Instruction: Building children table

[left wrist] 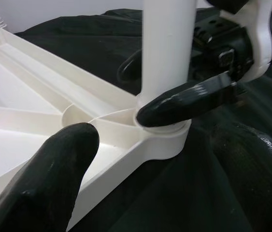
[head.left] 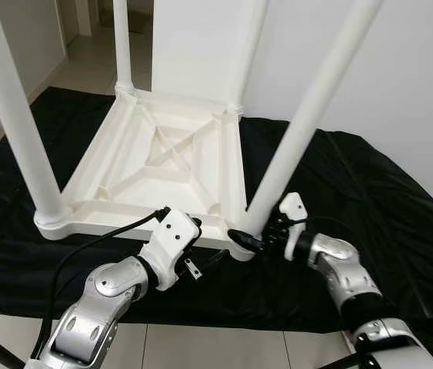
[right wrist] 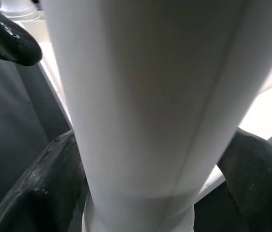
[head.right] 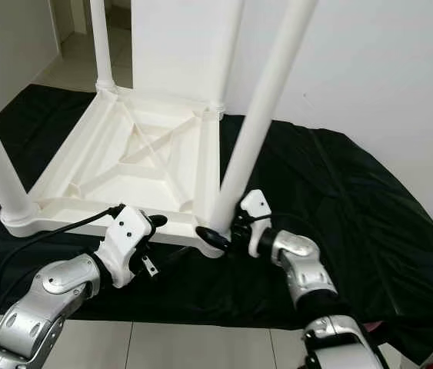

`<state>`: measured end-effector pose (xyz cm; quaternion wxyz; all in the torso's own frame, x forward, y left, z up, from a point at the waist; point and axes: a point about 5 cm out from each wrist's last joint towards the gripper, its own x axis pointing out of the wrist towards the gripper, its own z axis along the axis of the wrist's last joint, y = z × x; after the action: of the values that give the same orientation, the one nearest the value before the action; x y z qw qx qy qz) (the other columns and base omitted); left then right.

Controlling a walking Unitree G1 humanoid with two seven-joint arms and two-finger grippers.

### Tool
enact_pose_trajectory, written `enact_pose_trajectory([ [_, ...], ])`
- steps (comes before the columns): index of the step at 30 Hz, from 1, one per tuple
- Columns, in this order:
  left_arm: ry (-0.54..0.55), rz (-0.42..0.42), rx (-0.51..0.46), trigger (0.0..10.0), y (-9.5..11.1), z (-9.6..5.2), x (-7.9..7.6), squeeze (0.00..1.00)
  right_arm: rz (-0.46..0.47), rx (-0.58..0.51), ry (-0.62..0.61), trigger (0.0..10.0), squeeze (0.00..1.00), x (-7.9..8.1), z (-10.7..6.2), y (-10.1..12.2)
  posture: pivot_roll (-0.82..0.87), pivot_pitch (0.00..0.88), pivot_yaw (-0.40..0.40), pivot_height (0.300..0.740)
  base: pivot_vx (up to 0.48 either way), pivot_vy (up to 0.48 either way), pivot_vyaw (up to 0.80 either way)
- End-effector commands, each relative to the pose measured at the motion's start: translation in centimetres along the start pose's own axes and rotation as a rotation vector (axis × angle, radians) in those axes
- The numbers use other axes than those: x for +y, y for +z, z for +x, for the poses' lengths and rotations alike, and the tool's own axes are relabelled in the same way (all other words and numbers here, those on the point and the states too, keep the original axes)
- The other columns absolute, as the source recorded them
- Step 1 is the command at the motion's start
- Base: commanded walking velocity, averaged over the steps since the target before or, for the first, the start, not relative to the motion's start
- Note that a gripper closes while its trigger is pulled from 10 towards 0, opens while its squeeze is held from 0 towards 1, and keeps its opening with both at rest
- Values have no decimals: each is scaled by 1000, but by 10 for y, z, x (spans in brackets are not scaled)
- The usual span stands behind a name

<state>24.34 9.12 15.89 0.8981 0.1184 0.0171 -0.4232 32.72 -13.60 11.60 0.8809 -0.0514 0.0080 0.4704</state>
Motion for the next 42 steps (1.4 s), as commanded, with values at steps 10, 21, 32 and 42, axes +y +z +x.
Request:
enact_pose_trajectory([
  [10,8,10,-5,10000,5,1,-5,0,39,9,24,0,0,2,2,-14,101,0,-158,740,0,0,0],
  [21,4,14,-12,10000,7,5,-3,0,140,104,-337,0,0,-5,-15,-35,69,0,-147,740,0,0,0],
  [32,10,17,-60,10000,16,22,2,0,185,76,-747,0,0,16,-12,-46,33,0,-122,740,0,0,0],
  [42,4,32,-92,10000,24,34,4,0,216,38,-929,0,0,32,-2,-38,16,0,-104,740,0,0,0],
])
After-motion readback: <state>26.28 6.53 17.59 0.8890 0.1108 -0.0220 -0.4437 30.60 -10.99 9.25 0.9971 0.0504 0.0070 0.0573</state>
